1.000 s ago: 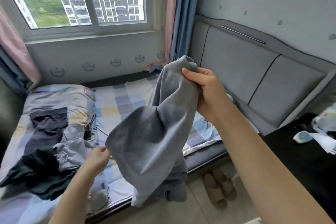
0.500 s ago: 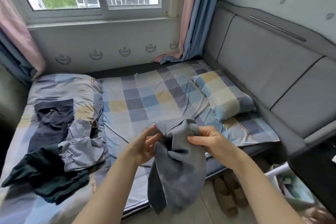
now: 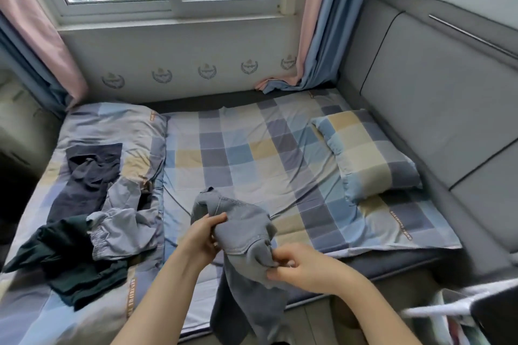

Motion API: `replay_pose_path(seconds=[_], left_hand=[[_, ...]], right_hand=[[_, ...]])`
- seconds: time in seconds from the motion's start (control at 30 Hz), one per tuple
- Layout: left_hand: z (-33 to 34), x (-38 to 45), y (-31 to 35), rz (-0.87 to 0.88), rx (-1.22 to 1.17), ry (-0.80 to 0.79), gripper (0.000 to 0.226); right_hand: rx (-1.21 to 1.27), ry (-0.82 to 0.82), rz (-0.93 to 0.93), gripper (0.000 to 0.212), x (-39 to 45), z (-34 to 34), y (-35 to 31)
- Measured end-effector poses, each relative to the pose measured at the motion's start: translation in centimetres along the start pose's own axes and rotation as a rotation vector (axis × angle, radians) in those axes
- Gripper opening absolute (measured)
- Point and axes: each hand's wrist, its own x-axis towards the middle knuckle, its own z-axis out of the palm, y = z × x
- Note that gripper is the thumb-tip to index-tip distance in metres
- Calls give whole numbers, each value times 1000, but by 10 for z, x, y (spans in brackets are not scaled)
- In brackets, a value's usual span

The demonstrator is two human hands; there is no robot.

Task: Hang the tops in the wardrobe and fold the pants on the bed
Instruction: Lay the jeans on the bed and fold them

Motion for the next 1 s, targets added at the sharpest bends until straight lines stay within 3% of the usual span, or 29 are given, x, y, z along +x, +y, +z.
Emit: replay_pose_path(seconds=[0.1, 0.23, 0.37, 0.47, 0.57, 0.67, 0.83, 0.87, 1.0], left_hand=[[12, -4, 14, 174, 50, -56, 19], [26, -23, 20, 304, 122, -100, 23], [27, -45, 17, 382, 169, -95, 23], [11, -58, 23, 399, 223, -169, 27], [-9, -67, 28, 388, 285, -177, 31], [-28, -70, 30, 402, 334, -117, 25], [-51, -66, 24, 456, 582, 237, 22], [-53, -66, 23, 455, 634, 220, 33], [-31, -69, 9, 503, 813, -188, 106]], right_hand=[[100, -89, 142, 29, -2, -44, 27], [278, 245, 263, 32, 28, -87, 46], [642, 401, 318, 37, 80, -91, 35], [738, 328, 341, 44, 98, -88, 30], [996, 121, 308, 38, 105, -79, 25], [983, 59, 268, 36, 106, -63, 17], [897, 285, 100, 19, 105, -48, -13], [821, 342, 70, 17, 104, -44, -23], [500, 449, -52, 20, 95, -11, -68]])
